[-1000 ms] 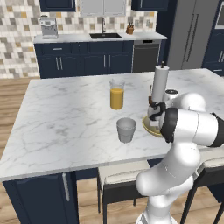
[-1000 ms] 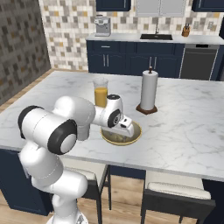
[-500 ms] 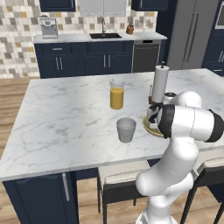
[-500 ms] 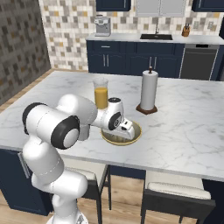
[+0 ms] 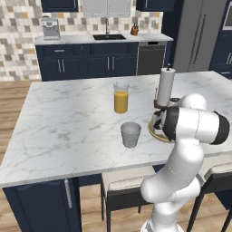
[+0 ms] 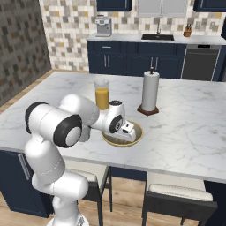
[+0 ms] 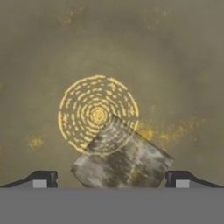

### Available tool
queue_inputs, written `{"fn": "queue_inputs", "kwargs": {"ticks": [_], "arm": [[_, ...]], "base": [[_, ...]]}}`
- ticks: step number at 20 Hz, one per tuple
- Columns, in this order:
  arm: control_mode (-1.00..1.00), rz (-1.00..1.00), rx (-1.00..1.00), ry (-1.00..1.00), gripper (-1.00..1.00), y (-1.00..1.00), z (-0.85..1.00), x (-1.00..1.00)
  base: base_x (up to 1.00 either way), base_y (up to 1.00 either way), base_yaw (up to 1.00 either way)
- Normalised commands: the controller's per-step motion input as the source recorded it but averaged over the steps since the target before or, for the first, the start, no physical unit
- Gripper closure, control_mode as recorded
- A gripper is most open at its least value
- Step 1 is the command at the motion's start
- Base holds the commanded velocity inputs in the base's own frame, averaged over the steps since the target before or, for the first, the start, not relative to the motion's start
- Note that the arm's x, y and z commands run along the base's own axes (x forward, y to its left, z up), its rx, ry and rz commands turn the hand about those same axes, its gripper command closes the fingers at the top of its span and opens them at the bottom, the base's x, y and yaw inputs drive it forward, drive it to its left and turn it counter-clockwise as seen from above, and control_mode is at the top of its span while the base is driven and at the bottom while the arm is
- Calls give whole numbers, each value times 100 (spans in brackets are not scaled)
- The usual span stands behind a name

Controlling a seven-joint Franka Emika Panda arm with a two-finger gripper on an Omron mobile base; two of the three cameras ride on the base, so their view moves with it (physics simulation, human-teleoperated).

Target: There are two ice cubes in the ice bowl. Place both ice cubes in the glass cup.

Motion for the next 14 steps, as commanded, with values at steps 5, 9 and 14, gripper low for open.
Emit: {"fn": "queue_inputs", "kwargs": {"ticks": [5, 9, 14], "arm": [[-100, 0, -4, -2, -100, -3, -16, 9], [-100, 0, -7, -1, 100, 0, -24, 13], [-100, -2, -7, -5, 100, 0, -8, 21]], "base": [[0, 0, 0], [0, 0, 0], [0, 0, 0]]}}
